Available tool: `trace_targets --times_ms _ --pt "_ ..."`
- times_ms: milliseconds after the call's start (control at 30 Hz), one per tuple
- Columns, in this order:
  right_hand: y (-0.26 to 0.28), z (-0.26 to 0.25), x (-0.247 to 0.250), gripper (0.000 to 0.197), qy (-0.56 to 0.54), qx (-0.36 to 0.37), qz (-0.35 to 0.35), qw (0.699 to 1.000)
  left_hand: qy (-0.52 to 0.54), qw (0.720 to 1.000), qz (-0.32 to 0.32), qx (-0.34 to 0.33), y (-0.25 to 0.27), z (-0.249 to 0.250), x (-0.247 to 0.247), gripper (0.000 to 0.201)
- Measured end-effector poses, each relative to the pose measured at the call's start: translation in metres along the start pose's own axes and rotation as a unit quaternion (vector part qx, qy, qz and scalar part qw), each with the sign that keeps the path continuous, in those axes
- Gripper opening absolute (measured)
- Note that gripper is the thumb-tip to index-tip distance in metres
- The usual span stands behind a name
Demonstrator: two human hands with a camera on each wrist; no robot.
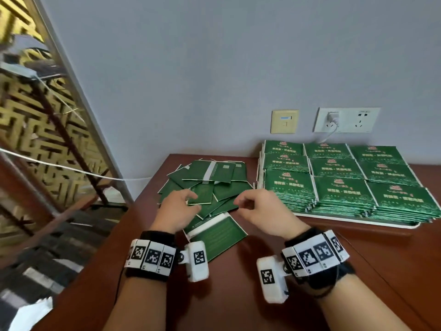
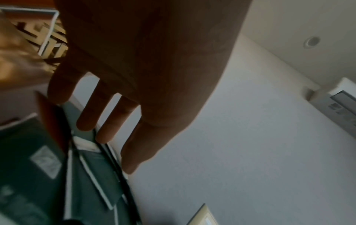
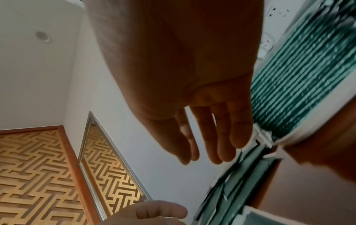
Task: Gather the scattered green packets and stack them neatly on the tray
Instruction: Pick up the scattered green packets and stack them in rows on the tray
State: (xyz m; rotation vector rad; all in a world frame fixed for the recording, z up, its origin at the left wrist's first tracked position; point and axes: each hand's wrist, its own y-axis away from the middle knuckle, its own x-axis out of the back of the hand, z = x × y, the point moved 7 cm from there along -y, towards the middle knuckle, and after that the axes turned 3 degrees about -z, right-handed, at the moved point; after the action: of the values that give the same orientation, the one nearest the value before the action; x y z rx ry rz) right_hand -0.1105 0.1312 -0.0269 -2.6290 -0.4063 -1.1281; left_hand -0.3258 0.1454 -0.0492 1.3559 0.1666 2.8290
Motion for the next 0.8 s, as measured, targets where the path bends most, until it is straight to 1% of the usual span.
trace_targets --times_ms 67,200,300,433,600,700,800 --pt "-0.009 0.004 -0.017 0.016 0.009 -0.024 -0.029 0.999 0.003 1.000 -0.006 0.011 -0.002 -0.011 -0.004 0.029" --pt "-0.023 0.013 -0.038 0.019 0.021 -0.060 -0.069 0.996 0.003 1.000 -0.007 0.026 -0.007 -0.025 -0.009 0.021" --pt "-0.028 0.016 -0.043 0.020 0.026 -0.068 -0.088 0.993 -0.005 1.000 -0.005 0.024 -0.009 -0.028 -0.010 0.027" --pt "-0.030 0.021 -0.043 0.019 -0.002 -0.081 -0.091 0.993 0.006 1.000 -0.011 0.015 -0.009 -0.029 -0.010 0.031" --pt "-0.028 0.027 -0.044 0.017 -0.069 -0.104 -0.087 0.988 0.047 0.998 -0.032 0.013 -0.010 -0.028 -0.012 0.027" --pt "-0.028 0.030 -0.045 0.024 -0.077 -0.116 -0.084 0.987 0.065 0.997 -0.044 0.015 -0.009 -0.029 -0.015 0.025" --pt "-0.027 0.032 -0.045 0.031 -0.081 -0.123 -0.088 0.985 0.071 0.996 -0.043 0.015 -0.009 -0.028 -0.015 0.024"
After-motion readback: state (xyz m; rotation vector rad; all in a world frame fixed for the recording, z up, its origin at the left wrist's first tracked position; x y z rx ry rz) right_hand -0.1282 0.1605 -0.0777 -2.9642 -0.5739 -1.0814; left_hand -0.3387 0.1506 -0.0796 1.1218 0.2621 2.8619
